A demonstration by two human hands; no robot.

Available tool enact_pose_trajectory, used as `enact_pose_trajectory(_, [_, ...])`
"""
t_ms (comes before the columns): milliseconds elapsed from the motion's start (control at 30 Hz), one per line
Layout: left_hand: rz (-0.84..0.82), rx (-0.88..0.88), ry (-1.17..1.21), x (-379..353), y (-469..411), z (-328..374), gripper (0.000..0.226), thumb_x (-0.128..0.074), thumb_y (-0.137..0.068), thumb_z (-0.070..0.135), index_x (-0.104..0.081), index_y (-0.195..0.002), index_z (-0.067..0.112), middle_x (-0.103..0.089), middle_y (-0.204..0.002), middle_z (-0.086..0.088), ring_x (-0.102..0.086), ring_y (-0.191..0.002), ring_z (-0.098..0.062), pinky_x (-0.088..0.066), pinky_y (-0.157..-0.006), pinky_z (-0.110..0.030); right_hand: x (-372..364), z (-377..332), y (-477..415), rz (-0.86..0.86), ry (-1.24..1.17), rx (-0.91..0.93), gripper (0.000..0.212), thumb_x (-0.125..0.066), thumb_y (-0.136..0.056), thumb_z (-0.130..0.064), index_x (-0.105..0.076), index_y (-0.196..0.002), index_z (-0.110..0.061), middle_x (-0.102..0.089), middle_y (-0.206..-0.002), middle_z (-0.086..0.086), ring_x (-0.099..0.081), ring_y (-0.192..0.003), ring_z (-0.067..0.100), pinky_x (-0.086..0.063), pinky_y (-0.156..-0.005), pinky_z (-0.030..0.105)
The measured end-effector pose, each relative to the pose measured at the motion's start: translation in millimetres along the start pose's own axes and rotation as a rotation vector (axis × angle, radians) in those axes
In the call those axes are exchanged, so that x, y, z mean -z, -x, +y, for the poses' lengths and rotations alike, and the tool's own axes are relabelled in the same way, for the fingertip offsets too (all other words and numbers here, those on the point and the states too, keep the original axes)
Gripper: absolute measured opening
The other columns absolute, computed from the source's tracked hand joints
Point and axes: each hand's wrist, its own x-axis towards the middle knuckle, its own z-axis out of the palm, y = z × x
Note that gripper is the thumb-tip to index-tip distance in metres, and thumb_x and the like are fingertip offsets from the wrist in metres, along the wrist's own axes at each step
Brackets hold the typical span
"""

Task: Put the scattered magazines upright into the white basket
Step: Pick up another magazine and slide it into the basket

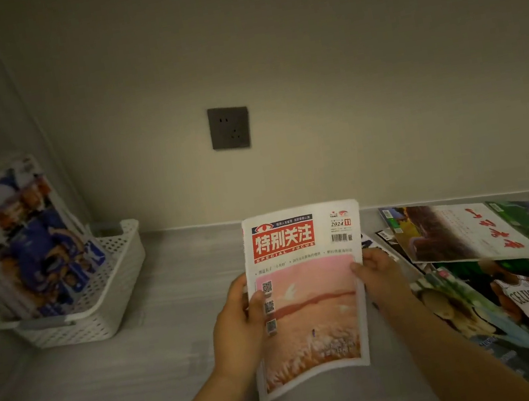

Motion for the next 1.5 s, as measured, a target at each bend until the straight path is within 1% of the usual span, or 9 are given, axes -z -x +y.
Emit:
enact_pose_trajectory(67, [0.058, -0.008, -0.025, 24, -6, -3, 0.015, -0.045, -0.089, 0.028, -0.043, -0.096, 0.042, -0.053, -0.082, 0.030, -0.055, -0.073, 0.006, -0.042, -0.056, -0.012, -23, -13, 4, -0.080, -0.046, 0.042, 0.019, -0.047, -0.089, -0.003, -0.054, -0.089, -0.021, -0.063, -0.085, -0.006, -0.060, -0.076, 0.009, -0.049, -0.054, 0.020])
enact_pose_trajectory(200, [0.172, 0.015, 0.005, 74, -16, -14, 0.023, -0.047, -0.089, 0.020, -0.044, -0.103, 0.038, -0.053, -0.083, 0.031, -0.055, -0.070, 0.012, -0.042, -0.049, -0.003, -72, -45, 15, -0.198, -0.058, 0.116, 0.025, -0.044, -0.091, -0.007, -0.059, -0.089, -0.028, -0.065, -0.090, 0.000, -0.063, -0.081, 0.016, -0.052, -0.068, 0.029])
enact_pose_trajectory(467, [0.244, 0.044, -0.005, 166, -30, -39, 0.027, -0.053, -0.087, 0.012, -0.050, -0.091, 0.039, -0.056, -0.089, 0.023, -0.053, -0.082, 0.005, -0.044, -0.070, -0.018, -177, -96, 27, -0.289, -0.174, 0.185, 0.022, -0.047, -0.088, -0.002, -0.060, -0.102, -0.013, -0.064, -0.100, 0.013, -0.060, -0.091, 0.029, -0.048, -0.090, 0.045])
enact_pose_trajectory(567, [0.288, 0.061, -0.015, 200, -38, -42, 0.024, -0.057, -0.084, 0.010, -0.056, -0.088, 0.034, -0.061, -0.090, 0.012, -0.056, -0.079, -0.001, -0.044, -0.075, -0.025, -214, -109, 23, -0.327, -0.167, 0.215, 0.020, -0.049, -0.089, -0.006, -0.061, -0.103, -0.014, -0.066, -0.097, 0.010, -0.064, -0.088, 0.026, -0.054, -0.082, 0.038])
enact_pose_trajectory(700, [0.389, -0.025, -0.042, 242, -57, -34, 0.021, -0.058, -0.082, 0.004, -0.066, -0.098, 0.014, -0.064, -0.093, 0.003, -0.059, -0.076, -0.005, -0.047, -0.067, -0.019, -261, -134, 10, -0.306, -0.179, 0.307, 0.020, -0.052, -0.086, -0.002, -0.063, -0.097, -0.014, -0.063, -0.073, -0.007, -0.061, -0.053, -0.007, -0.045, -0.047, 0.004])
enact_pose_trajectory(900, [0.486, -0.137, 0.067, 276, -76, -13, 0.047, -0.057, -0.082, 0.004, -0.058, -0.073, 0.050, -0.065, -0.062, 0.035, -0.062, -0.066, 0.013, -0.044, -0.053, 0.002, -310, -174, -6, -0.246, -0.161, 0.448, 0.028, -0.054, -0.084, -0.002, -0.063, -0.074, -0.026, -0.059, -0.069, -0.016, -0.055, -0.049, -0.016, -0.041, -0.046, 0.003])
enact_pose_trajectory(1000, [0.532, -0.163, 0.042, 287, -85, -12, 0.051, -0.058, -0.082, 0.006, -0.060, -0.070, 0.056, -0.067, -0.066, 0.031, -0.060, -0.071, 0.017, -0.048, -0.057, -0.004, -328, -188, -13, -0.244, -0.190, 0.487, 0.025, -0.055, -0.084, -0.001, -0.063, -0.076, -0.024, -0.061, -0.072, -0.012, -0.056, -0.051, -0.013, -0.042, -0.048, 0.001])
enact_pose_trajectory(1200, [0.633, -0.093, -0.087, 295, -105, -41, 0.023, -0.059, -0.082, 0.007, -0.068, -0.101, 0.015, -0.063, -0.090, 0.003, -0.056, -0.072, 0.008, -0.045, -0.064, -0.014, -364, -179, -28, -0.291, -0.133, 0.422, 0.019, -0.053, -0.085, 0.000, -0.066, -0.098, -0.004, -0.062, -0.080, -0.004, -0.053, -0.063, 0.002, -0.046, -0.060, 0.015])
enact_pose_trajectory(1500, [0.613, 0.080, -0.157, 287, -104, -96, 0.021, -0.057, -0.083, 0.006, -0.068, -0.100, 0.014, -0.062, -0.089, 0.002, -0.056, -0.072, -0.001, -0.040, -0.059, -0.013, -397, -130, -47, -0.379, 0.079, 0.253, 0.021, -0.050, -0.085, 0.003, -0.063, -0.102, 0.000, -0.066, -0.103, 0.016, -0.059, -0.089, 0.025, -0.048, -0.086, 0.038])
